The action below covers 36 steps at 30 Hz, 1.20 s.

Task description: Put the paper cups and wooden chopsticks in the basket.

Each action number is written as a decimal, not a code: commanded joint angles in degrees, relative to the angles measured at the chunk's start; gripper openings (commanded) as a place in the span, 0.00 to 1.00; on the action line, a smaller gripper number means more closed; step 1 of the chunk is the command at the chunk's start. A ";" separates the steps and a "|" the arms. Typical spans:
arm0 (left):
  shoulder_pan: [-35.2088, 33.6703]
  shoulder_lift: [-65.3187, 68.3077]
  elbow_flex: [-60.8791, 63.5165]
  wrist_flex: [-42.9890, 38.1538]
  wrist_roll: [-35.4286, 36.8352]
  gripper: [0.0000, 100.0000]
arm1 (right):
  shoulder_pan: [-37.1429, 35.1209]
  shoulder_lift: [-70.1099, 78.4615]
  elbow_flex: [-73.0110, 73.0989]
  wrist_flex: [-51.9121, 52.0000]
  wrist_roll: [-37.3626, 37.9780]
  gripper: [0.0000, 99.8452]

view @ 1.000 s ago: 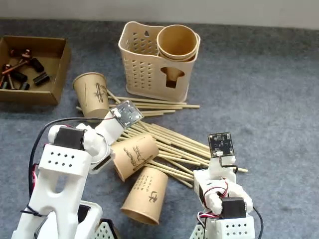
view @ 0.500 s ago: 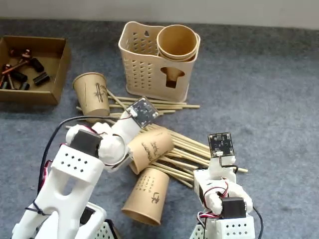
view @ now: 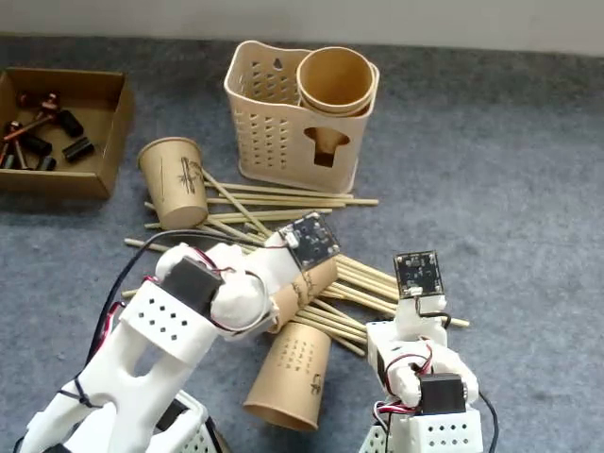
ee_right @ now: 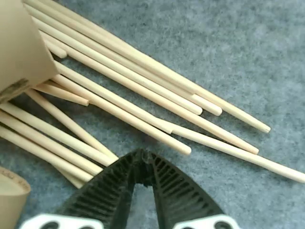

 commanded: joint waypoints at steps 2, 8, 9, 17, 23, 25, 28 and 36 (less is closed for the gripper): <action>4.09 -0.04 -2.33 -1.67 0.18 0.17 | -0.31 -0.40 6.64 0.04 0.53 0.01; 4.53 -0.13 2.15 -9.14 0.44 0.15 | -0.31 -0.40 6.64 0.04 0.53 0.01; 4.53 -0.13 3.03 -10.37 0.53 0.13 | -0.31 -0.40 6.64 0.04 0.53 0.01; 4.62 -0.13 3.65 -12.04 0.53 0.04 | -0.31 -0.40 6.64 0.04 0.53 0.01; 4.53 -0.13 0.92 -11.69 0.62 0.01 | -0.31 -0.40 6.64 0.04 0.53 0.01; 4.53 -0.22 0.57 -11.69 1.49 0.01 | -0.31 -0.40 6.64 0.04 0.53 0.01; 4.53 -0.22 0.04 -11.87 5.89 0.01 | -0.31 -0.40 6.64 0.04 0.53 0.01; 4.35 -0.22 -4.18 -7.47 6.24 0.01 | -0.22 -0.40 6.55 0.04 0.53 0.01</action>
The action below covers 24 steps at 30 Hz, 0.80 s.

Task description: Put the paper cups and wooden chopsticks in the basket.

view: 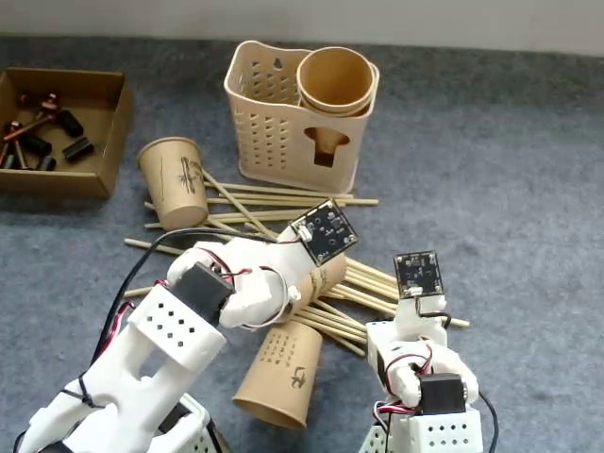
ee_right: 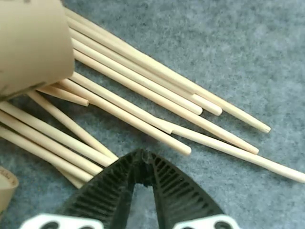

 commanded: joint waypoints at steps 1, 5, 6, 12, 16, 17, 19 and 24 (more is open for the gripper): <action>0.84 -0.22 -4.00 2.99 -0.26 0.01 | -0.22 -0.40 6.55 0.04 0.53 0.01; 0.48 -0.13 -3.30 3.69 -10.20 0.10 | -0.22 -0.40 6.55 0.04 0.53 0.01; 0.40 -0.04 -2.68 3.60 -10.90 0.13 | -0.22 -0.40 6.55 0.04 0.53 0.01; 0.40 -0.13 -1.01 3.25 -12.84 0.21 | -0.22 -0.40 6.55 0.04 0.53 0.01; 0.40 -0.13 -1.19 3.25 -20.31 0.21 | -0.22 -0.40 6.55 0.04 0.53 0.01; 0.31 -0.13 -1.19 3.25 -21.71 0.21 | -0.22 -0.40 6.55 0.04 0.53 0.01; 0.31 -0.13 -1.19 3.25 -23.74 0.21 | -0.22 -0.40 6.55 0.04 0.53 0.01; -3.30 -0.22 -3.74 3.69 -25.58 0.21 | -0.22 -0.40 6.55 0.04 0.53 0.01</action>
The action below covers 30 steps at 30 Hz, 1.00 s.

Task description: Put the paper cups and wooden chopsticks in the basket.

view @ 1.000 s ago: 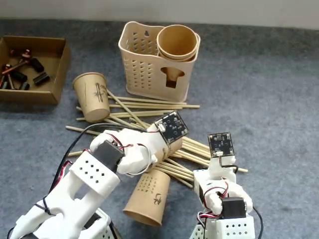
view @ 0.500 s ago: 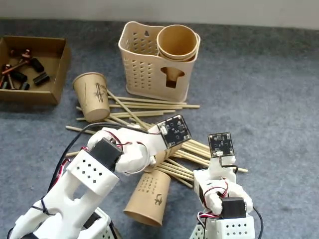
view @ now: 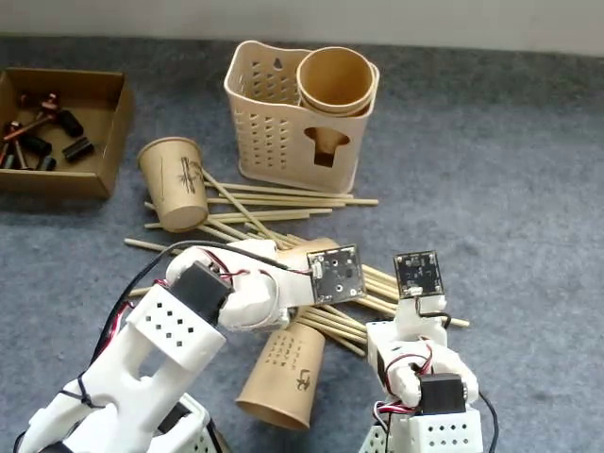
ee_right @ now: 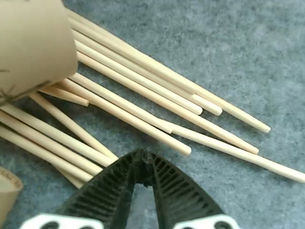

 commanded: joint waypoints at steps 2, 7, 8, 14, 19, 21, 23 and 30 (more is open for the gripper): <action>-5.14 -0.22 -4.88 0.44 -0.70 0.21 | -0.22 -0.40 6.55 0.04 0.53 0.01; -6.02 -0.22 -6.11 3.25 -0.70 0.21 | -0.22 -0.40 6.55 0.04 0.53 0.01; -5.93 -0.31 -6.11 4.04 -1.05 0.21 | -0.22 -0.40 6.55 0.04 0.53 0.01; -6.29 -4.79 -5.49 4.92 -3.16 0.21 | -0.22 -0.40 6.55 0.04 0.53 0.01; -6.02 -5.67 -3.91 4.48 -3.34 0.21 | -0.22 -0.40 6.55 0.04 0.53 0.01; -6.02 -5.76 -2.59 4.48 -3.52 0.21 | -0.22 -0.40 6.55 0.04 0.53 0.01; -6.46 -6.11 -2.24 4.92 -5.10 0.21 | -0.22 -0.40 6.55 0.04 0.53 0.01; -10.51 -6.20 -6.64 13.01 -11.43 0.21 | -0.22 -0.40 6.55 0.04 0.53 0.01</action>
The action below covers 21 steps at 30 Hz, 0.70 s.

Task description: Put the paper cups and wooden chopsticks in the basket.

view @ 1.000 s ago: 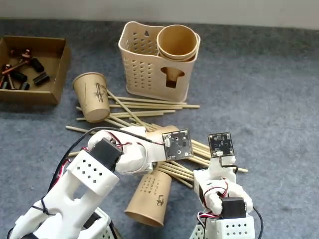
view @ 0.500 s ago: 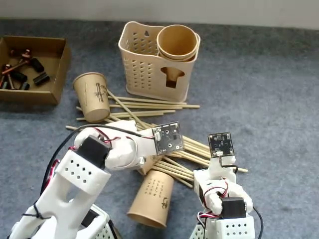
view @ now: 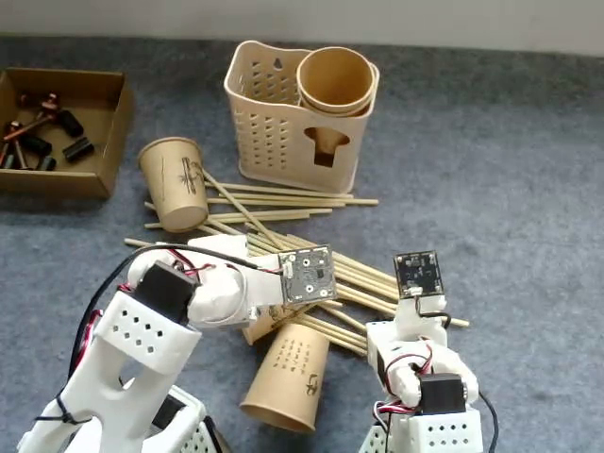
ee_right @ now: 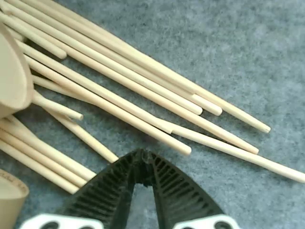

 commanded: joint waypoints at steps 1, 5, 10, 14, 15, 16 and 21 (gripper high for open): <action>-3.65 -1.19 -4.70 4.48 -3.16 0.21 | -0.22 -0.40 6.55 0.04 0.53 0.01; -10.24 -1.19 -6.37 6.15 -8.44 0.22 | -0.22 -0.40 6.55 0.04 0.53 0.01; -13.76 -1.19 -2.15 5.80 -14.33 0.21 | -0.22 -0.40 6.55 0.04 0.53 0.01; -13.49 -1.19 0.75 4.75 -15.30 0.21 | -0.22 -0.40 6.55 0.04 0.53 0.01; -13.32 -1.19 1.45 3.43 -15.21 0.21 | -0.22 -0.40 6.55 0.04 0.53 0.01; -13.23 -1.19 2.24 1.85 -15.12 0.21 | -0.22 -0.40 6.55 0.04 0.53 0.01; -12.09 -1.19 9.10 -8.00 -14.95 0.21 | -0.22 -0.40 6.55 0.04 0.53 0.01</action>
